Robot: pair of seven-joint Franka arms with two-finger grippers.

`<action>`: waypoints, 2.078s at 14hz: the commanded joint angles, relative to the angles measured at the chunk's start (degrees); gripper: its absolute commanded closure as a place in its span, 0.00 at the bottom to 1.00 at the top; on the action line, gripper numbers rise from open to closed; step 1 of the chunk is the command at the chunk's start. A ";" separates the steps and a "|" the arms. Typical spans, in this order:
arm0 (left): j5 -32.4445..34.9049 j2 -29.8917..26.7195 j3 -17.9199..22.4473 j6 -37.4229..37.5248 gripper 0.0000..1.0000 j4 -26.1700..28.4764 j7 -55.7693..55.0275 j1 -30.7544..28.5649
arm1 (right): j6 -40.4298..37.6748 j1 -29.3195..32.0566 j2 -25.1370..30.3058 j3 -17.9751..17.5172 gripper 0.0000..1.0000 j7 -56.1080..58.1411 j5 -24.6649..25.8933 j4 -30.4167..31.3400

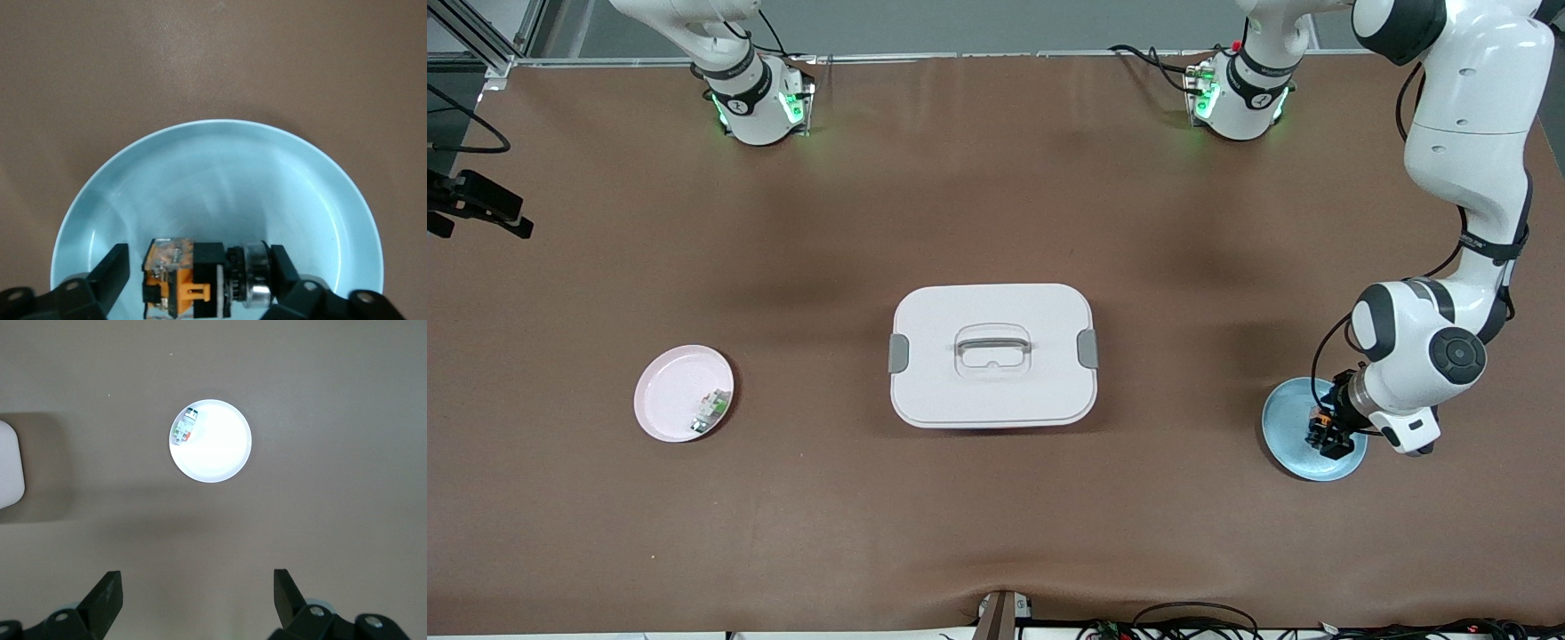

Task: Transfer orange switch to right arm and place
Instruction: 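Lower the left gripper and close it on the orange switch, then lift the switch with the left gripper while the right gripper approaches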

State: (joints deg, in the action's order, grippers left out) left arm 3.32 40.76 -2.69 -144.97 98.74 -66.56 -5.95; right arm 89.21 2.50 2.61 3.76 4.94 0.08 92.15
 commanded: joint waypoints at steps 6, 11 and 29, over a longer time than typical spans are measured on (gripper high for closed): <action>0.81 -1.72 -0.83 0.30 0.95 -0.83 -1.38 0.24 | -0.26 -0.30 -0.85 0.02 0.00 0.42 0.28 -0.84; 0.81 -5.68 -5.39 4.51 1.00 -1.19 -1.38 0.15 | -0.52 -0.56 -0.85 0.02 0.00 -0.02 0.28 -0.75; -2.53 -17.38 -28.06 28.34 1.00 -10.67 -15.07 0.59 | -5.01 -7.40 0.20 -0.33 0.00 -17.32 -22.65 5.58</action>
State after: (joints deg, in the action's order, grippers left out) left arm 1.95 23.20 -28.56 -118.94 90.69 -77.92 -5.44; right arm 82.92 -2.93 2.10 3.27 -8.46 -19.53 96.10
